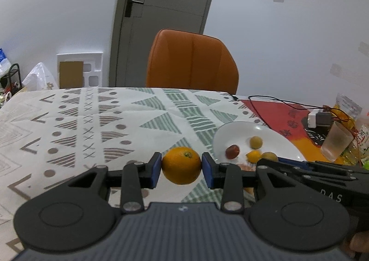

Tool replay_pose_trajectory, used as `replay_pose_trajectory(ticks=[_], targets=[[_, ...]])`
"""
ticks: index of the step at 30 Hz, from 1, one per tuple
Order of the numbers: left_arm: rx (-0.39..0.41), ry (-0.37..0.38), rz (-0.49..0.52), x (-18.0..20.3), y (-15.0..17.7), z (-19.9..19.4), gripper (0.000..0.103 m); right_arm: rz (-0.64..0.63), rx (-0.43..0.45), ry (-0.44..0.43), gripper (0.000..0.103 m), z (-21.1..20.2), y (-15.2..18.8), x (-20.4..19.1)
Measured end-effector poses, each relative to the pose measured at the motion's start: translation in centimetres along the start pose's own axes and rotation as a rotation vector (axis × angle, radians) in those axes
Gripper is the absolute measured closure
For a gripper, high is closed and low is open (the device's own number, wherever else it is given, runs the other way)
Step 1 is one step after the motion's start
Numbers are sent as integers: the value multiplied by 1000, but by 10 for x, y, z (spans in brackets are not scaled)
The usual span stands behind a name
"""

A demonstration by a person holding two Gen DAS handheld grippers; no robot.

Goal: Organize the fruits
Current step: 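Carry the orange and the yellow-brown fruit over the white plate with both tools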

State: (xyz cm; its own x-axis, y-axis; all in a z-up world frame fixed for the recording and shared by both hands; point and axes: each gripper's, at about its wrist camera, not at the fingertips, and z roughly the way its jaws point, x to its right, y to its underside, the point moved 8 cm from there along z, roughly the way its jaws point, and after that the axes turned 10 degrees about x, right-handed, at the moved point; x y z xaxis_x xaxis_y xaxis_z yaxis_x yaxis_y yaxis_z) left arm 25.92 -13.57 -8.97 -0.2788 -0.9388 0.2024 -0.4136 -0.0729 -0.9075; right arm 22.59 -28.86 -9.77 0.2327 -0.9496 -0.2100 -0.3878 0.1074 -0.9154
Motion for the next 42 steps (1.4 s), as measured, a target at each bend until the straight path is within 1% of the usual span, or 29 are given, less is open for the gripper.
replay_pose_trajectory(ticks=[7,17,30,42], targets=[[1,27,25,21,-2,8,66,18,18,35,78,-11,-5,23],[6,44,55,41,-8,20,66,53,30,86,78,-19,-3,58],[-24,66,81,61,-2,45,66,83,33,141,78,-20,-1,94],[-55,90,99,80,6,66,66,116,24,166,78,-18,6,118]])
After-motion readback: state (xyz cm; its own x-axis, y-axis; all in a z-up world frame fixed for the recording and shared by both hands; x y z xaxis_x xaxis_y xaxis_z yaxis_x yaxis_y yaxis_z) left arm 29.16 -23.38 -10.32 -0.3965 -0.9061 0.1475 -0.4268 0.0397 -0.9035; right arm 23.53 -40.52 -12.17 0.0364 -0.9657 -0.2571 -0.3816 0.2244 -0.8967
